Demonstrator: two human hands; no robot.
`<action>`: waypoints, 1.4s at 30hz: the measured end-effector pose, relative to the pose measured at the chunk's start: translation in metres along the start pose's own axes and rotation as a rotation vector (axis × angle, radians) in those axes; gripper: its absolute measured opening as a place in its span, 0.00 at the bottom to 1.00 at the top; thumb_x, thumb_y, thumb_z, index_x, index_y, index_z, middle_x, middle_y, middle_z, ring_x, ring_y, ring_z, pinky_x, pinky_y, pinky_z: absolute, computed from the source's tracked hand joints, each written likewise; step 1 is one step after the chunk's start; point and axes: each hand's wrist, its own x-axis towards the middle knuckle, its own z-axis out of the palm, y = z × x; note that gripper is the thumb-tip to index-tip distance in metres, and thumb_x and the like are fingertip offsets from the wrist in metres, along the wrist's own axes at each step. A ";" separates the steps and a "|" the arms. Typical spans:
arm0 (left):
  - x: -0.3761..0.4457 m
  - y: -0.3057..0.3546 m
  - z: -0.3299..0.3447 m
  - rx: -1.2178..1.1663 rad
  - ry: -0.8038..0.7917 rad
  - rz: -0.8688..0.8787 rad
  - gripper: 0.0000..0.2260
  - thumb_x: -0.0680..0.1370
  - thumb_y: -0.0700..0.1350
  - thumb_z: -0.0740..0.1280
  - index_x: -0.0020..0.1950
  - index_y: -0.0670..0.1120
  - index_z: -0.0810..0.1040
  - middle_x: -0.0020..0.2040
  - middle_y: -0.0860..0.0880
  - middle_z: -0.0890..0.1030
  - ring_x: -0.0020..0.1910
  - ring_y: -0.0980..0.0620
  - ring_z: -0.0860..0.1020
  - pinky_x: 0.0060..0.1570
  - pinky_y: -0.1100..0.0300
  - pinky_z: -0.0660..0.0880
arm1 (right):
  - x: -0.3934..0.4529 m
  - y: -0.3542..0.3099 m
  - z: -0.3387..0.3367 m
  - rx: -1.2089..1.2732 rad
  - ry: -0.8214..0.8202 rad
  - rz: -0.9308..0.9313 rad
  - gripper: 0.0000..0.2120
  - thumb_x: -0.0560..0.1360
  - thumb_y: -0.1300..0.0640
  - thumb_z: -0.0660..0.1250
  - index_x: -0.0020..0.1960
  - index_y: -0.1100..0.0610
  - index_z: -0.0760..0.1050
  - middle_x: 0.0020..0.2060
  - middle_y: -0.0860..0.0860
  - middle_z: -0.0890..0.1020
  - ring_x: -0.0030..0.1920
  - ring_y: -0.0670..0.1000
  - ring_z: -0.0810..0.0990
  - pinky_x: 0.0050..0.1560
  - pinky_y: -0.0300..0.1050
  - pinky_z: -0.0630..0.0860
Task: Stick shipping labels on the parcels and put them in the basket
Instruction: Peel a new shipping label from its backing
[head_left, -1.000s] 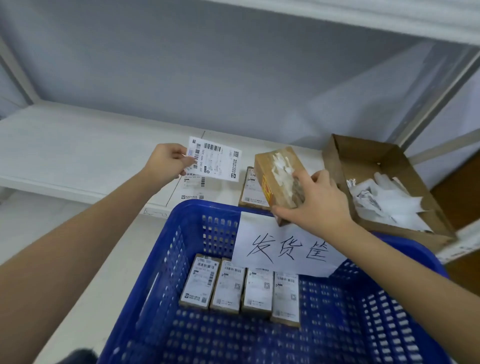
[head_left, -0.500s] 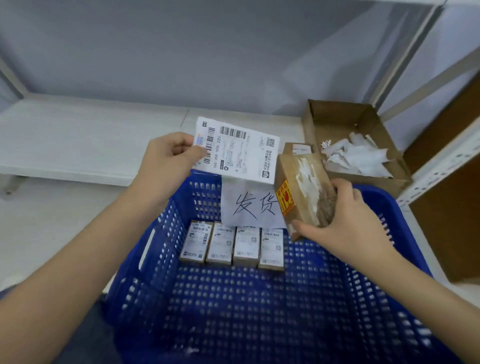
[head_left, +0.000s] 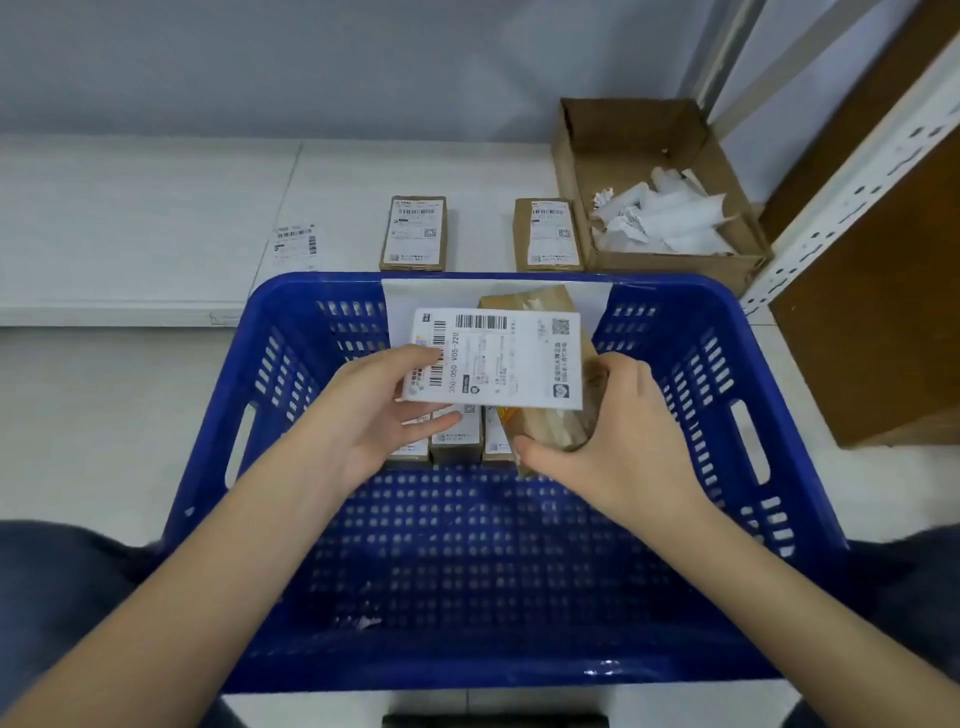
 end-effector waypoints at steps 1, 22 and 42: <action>0.001 -0.001 0.001 0.005 -0.013 -0.001 0.10 0.77 0.39 0.67 0.59 0.41 0.78 0.52 0.42 0.84 0.53 0.43 0.82 0.49 0.47 0.81 | 0.001 0.001 0.002 0.017 -0.003 0.005 0.41 0.59 0.38 0.75 0.64 0.55 0.62 0.54 0.46 0.65 0.55 0.46 0.69 0.48 0.41 0.71; -0.002 -0.032 0.022 0.036 -0.144 0.117 0.19 0.67 0.49 0.73 0.57 0.52 0.79 0.54 0.52 0.84 0.59 0.52 0.79 0.58 0.47 0.77 | 0.003 0.006 0.016 0.109 0.068 -0.096 0.35 0.60 0.38 0.71 0.64 0.47 0.67 0.54 0.42 0.61 0.50 0.43 0.70 0.43 0.42 0.76; 0.010 -0.027 0.013 0.115 0.073 0.242 0.09 0.75 0.38 0.71 0.52 0.49 0.79 0.47 0.52 0.85 0.44 0.53 0.84 0.32 0.59 0.79 | 0.013 0.002 0.007 0.801 -0.109 0.033 0.08 0.78 0.65 0.62 0.51 0.52 0.72 0.53 0.47 0.77 0.53 0.40 0.77 0.46 0.33 0.74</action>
